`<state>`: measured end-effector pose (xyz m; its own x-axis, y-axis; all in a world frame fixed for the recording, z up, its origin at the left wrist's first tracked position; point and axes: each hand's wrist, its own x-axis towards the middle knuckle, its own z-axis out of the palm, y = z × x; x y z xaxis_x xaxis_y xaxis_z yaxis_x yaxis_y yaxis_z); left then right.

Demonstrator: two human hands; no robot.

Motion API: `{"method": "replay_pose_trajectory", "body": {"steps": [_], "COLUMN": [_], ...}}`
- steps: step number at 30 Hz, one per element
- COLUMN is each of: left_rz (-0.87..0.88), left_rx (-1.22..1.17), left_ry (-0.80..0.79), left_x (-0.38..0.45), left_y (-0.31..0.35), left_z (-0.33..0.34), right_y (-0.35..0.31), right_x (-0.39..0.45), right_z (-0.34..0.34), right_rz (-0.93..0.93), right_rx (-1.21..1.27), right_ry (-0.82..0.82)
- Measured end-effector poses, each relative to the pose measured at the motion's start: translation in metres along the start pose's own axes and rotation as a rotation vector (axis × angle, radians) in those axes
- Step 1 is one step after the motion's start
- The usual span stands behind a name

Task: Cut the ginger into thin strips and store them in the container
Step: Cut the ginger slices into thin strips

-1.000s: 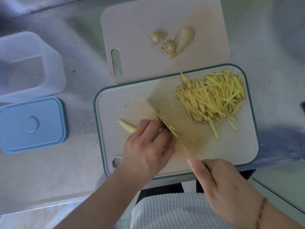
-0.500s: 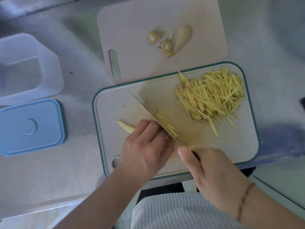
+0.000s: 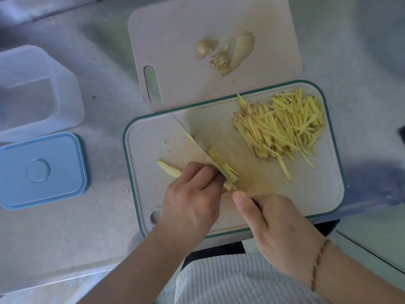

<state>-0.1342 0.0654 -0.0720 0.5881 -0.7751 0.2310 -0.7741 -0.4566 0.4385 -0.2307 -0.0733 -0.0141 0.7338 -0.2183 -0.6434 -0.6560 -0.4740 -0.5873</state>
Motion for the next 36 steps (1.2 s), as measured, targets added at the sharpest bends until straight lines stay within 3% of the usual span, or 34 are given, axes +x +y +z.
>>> {"method": "replay_pose_trajectory", "body": {"steps": [8, 15, 19, 26, 31, 36], "left_rz": [-0.040, -0.047, -0.061, -0.057, -0.060, -0.049], "left_rx": [-0.041, -0.041, -0.027, -0.018, -0.009, -0.003], "left_ry": [-0.016, -0.016, -0.027, -0.006, -0.019, -0.023], "left_x": [0.005, 0.007, 0.007, 0.007, 0.005, 0.004], "left_y": [-0.002, -0.001, 0.000, 0.002, 0.000, 0.000], "left_z": [-0.003, -0.005, -0.004, -0.003, -0.003, -0.004], "right_y": [0.009, -0.004, 0.009, -0.010, 0.008, -0.008], "right_x": [-0.022, -0.003, -0.030, 0.003, -0.035, -0.002], "right_z": [-0.004, -0.004, -0.002, -0.002, 0.002, 0.005], "right_rz": [0.047, -0.024, 0.050, -0.007, 0.115, 0.013], "right_rx": [-0.043, 0.018, -0.026, 0.063, 0.055, 0.037], "right_ry": [-0.026, 0.010, 0.014, -0.004, -0.005, 0.020]}}
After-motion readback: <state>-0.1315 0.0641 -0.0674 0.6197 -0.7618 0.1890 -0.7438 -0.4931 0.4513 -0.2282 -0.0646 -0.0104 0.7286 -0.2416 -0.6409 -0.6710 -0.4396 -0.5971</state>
